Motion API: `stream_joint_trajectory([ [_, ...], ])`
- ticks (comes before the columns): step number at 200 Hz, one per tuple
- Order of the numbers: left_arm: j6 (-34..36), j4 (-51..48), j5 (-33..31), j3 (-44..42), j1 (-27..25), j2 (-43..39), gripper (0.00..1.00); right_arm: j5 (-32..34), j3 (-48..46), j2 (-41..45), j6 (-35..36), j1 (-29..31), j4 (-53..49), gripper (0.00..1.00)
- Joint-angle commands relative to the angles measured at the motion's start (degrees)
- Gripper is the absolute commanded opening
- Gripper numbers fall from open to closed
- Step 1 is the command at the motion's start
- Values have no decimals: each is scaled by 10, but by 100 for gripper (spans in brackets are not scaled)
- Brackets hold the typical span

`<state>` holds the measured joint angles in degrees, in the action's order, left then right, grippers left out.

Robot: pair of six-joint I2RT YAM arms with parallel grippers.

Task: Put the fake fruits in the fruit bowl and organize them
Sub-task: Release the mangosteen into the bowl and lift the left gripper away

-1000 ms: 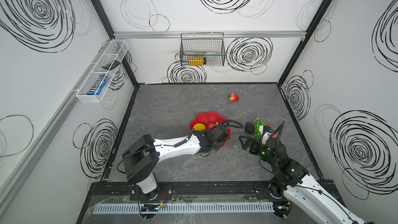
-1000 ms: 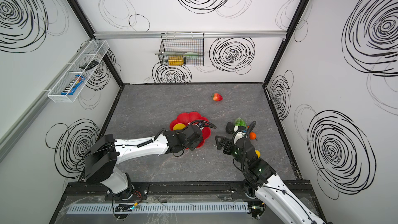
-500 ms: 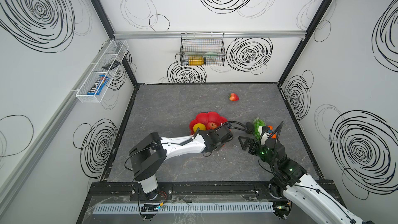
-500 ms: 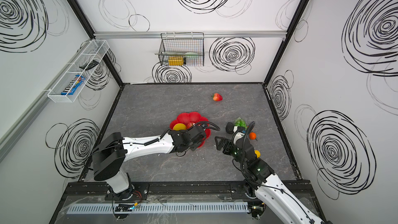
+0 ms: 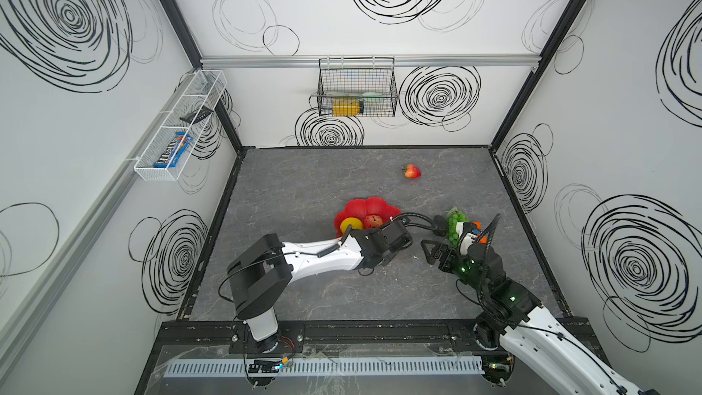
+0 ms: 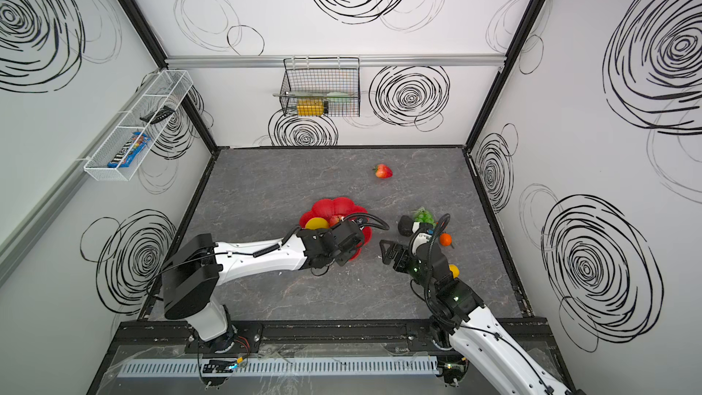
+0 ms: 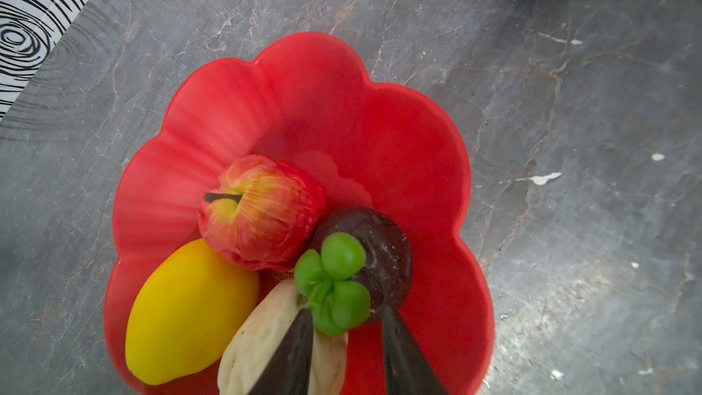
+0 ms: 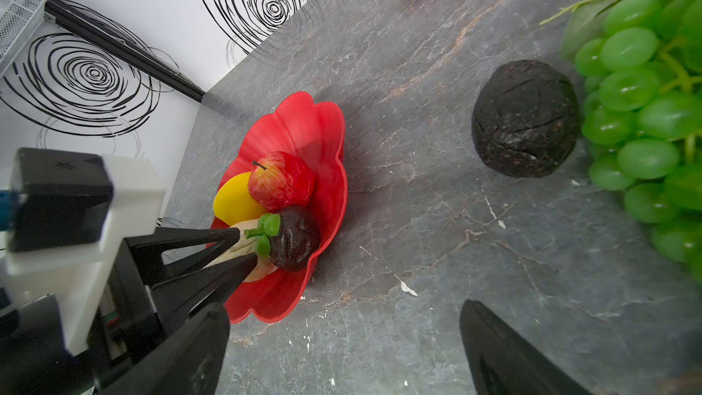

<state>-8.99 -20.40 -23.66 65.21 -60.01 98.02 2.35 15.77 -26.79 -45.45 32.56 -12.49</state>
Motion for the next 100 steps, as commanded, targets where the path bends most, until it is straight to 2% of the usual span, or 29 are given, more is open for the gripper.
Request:
stream_joint_trajectory([
  [1,-12,36,25,-15,-3,-56,39,31,35,-9,19,-6,-25,99],
  [45,-51,149,80,-133,4,-198,48,114,91,-54,30,-13,-99,99],
  [69,-77,217,70,-230,13,-296,55,152,120,-80,5,-22,-143,96],
  [80,-88,239,69,-272,23,-339,59,148,124,-91,-10,-24,-152,100],
  [83,-91,242,68,-282,27,-348,59,146,124,-92,-14,-26,-154,98],
  [100,-106,250,63,-326,51,-390,60,154,127,-108,-40,-27,-172,97],
])
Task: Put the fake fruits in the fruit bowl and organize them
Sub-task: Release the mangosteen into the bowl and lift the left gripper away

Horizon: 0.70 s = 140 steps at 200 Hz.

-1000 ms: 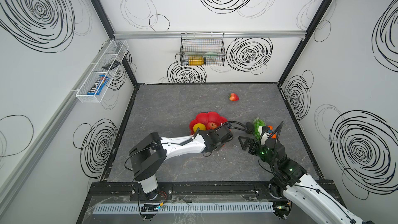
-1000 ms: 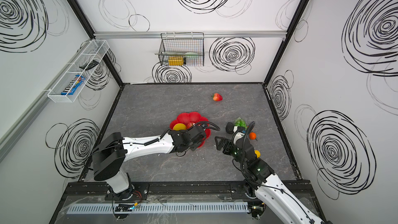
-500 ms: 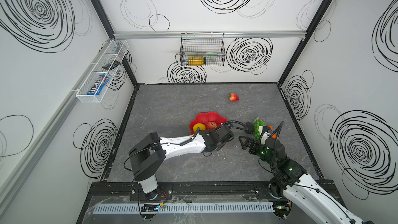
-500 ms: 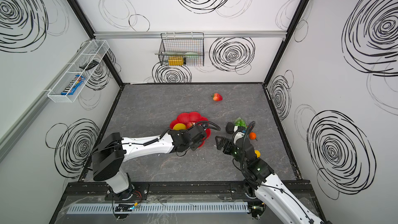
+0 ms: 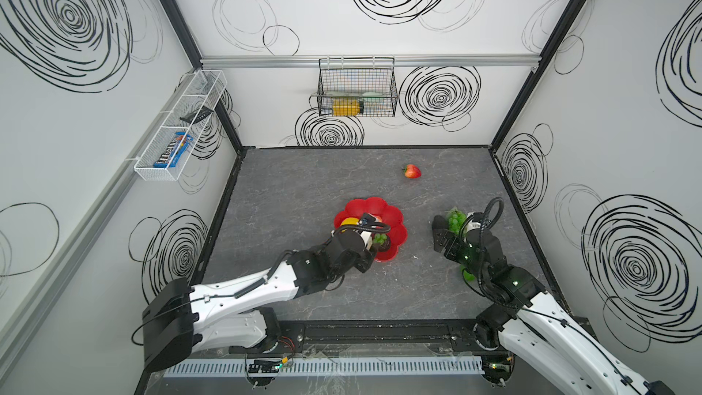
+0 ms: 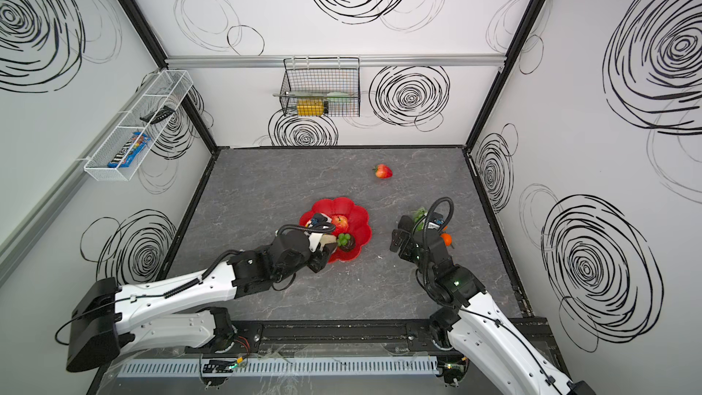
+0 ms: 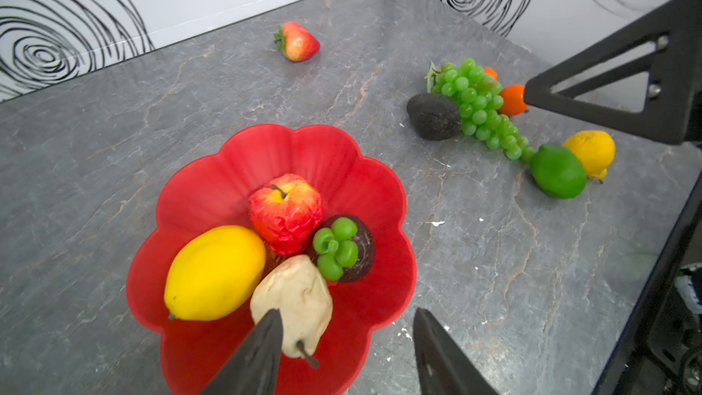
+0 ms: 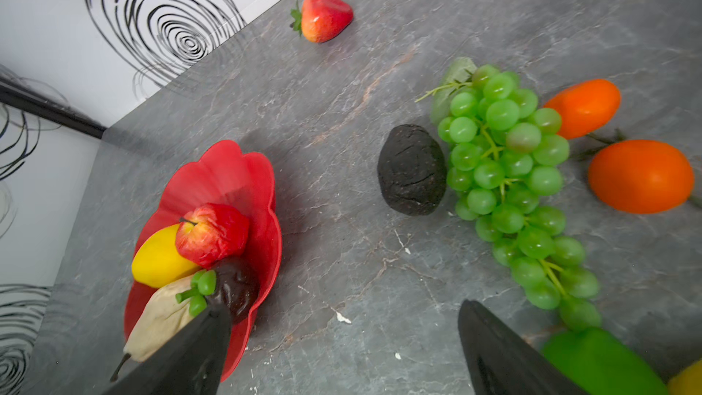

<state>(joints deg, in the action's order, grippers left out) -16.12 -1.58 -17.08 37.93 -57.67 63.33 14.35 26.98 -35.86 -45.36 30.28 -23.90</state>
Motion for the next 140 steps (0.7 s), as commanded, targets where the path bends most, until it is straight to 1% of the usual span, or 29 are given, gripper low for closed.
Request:
stream_joint_trajectory([
  [1,-35,62,-3,-56,28,-45,60,35,15,-18,-42,-4,-59,97],
  [18,-34,81,-22,-95,33,-79,61,50,9,-28,-54,-5,-64,97],
  [35,-26,121,-23,-142,35,-109,62,59,11,-41,-73,-18,-81,97],
  [55,-19,150,-25,-185,46,-137,67,81,20,-61,-94,-33,-108,97],
  [67,-22,148,-20,-194,64,-137,68,63,22,-69,-62,-49,-90,97],
  [78,-31,154,0,-200,84,-130,68,15,21,-74,-13,-65,-48,98],
  [90,-44,155,32,-198,101,-122,68,-24,25,-84,21,-75,-10,98],
  [100,-45,160,45,-199,102,-119,68,-26,31,-102,33,-77,9,98],
  [124,-49,151,38,-198,103,-123,71,-20,67,-181,74,-81,32,100],
  [140,-51,144,33,-197,103,-127,72,-29,90,-240,94,-81,40,96],
])
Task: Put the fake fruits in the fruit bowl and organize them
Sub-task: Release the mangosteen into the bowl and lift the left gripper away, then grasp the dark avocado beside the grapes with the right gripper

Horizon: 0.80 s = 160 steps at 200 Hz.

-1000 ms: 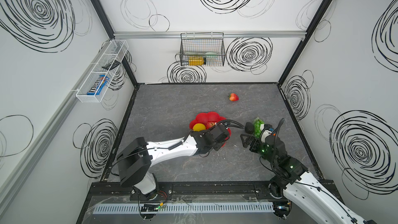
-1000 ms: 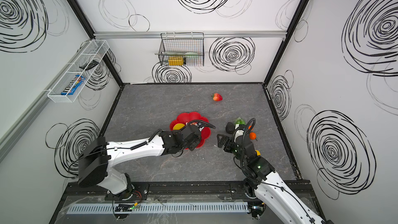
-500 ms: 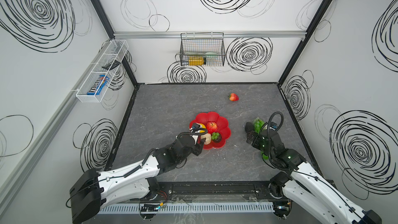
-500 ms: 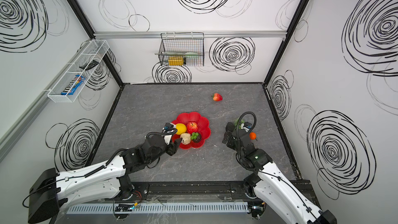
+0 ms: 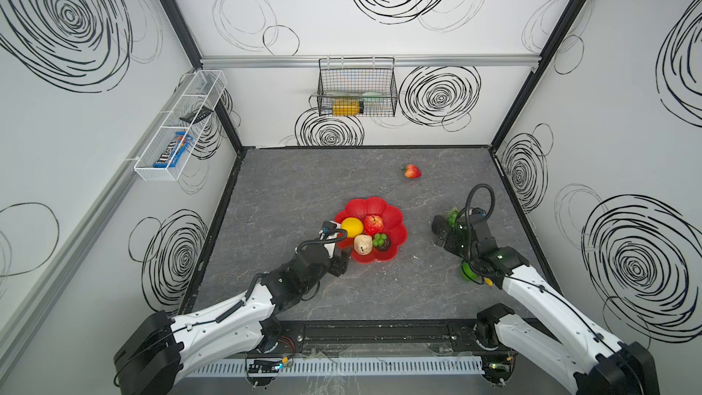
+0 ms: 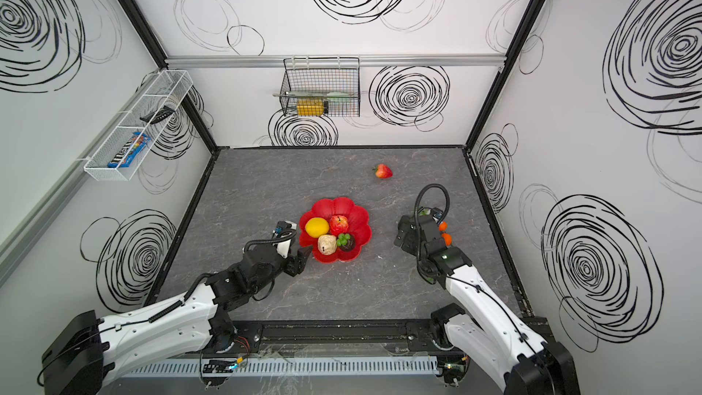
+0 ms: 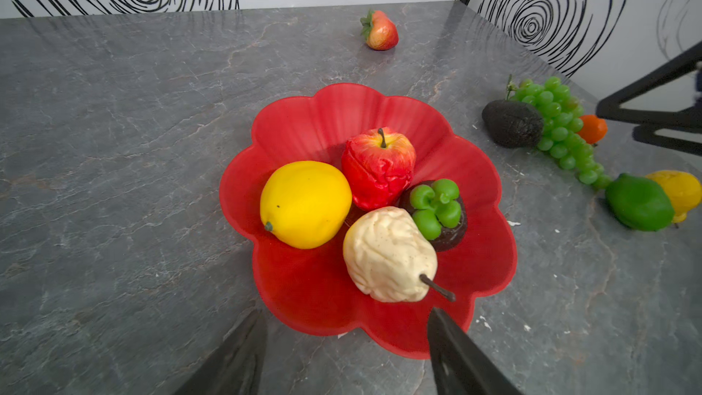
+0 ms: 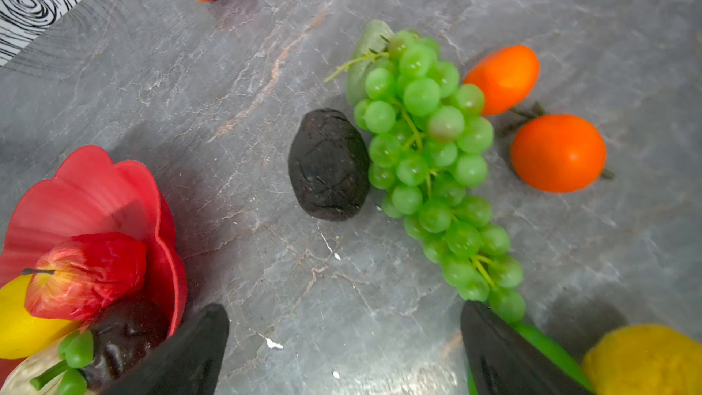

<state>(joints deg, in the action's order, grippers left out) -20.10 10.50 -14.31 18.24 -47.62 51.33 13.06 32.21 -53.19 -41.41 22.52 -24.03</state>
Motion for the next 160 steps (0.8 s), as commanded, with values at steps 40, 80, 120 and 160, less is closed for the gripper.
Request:
stream_joint_trajectory([
  [40,-9,10,-3,-1,3,-28,76,-17,108,-186,65,-4,8,87],
  [80,-8,11,2,-5,3,-45,78,22,128,-240,71,-10,10,83],
  [120,-8,11,2,-6,3,-49,80,42,120,-257,78,-14,32,79],
  [160,-7,14,4,-7,3,-46,81,28,125,-291,89,-16,54,77],
])
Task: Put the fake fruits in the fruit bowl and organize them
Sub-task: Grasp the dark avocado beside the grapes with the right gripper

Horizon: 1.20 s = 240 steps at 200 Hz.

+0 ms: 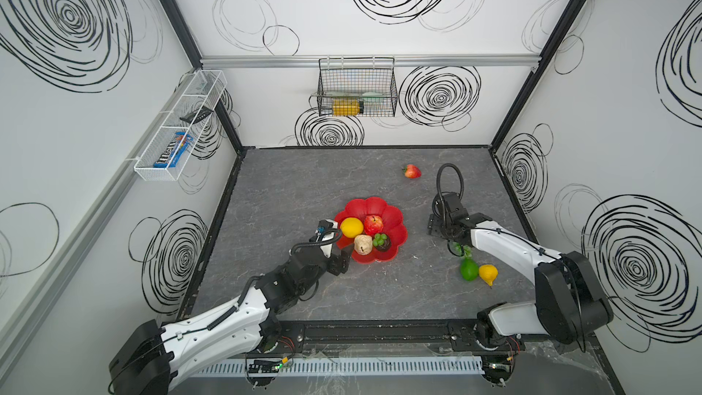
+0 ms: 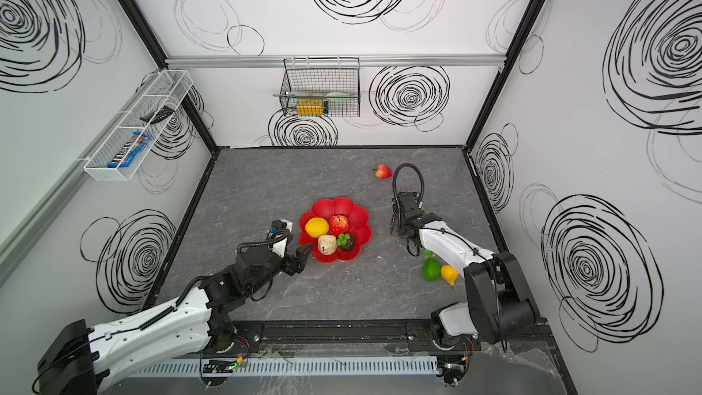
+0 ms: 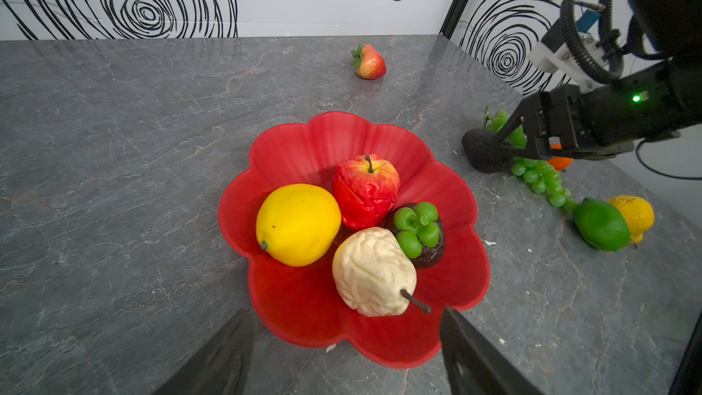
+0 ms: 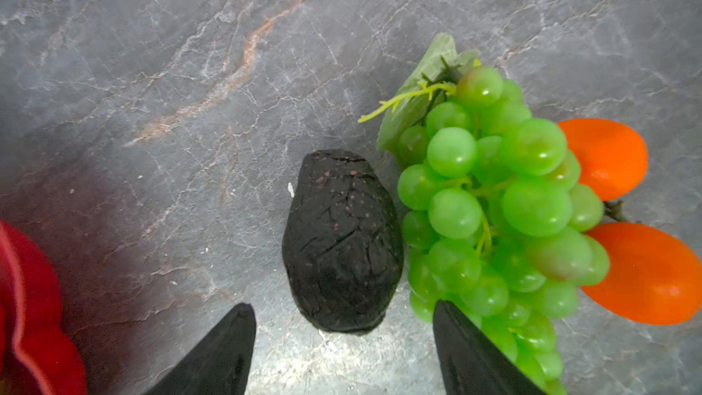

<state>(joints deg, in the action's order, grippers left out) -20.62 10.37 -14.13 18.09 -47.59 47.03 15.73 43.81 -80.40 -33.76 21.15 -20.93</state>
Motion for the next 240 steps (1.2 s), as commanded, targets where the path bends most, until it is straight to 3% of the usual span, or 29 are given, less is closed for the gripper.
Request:
stream_joint_trajectory([
  [1,-2,15,3,-5,2,-2,81,1,9,-20,13,-3,23,77],
  [71,0,19,4,-4,1,12,82,3,21,-60,19,-5,36,71],
  [150,1,25,8,-3,2,23,82,13,39,-96,30,-5,54,74],
  [240,3,29,7,-6,2,23,82,13,42,-96,38,4,60,61],
])
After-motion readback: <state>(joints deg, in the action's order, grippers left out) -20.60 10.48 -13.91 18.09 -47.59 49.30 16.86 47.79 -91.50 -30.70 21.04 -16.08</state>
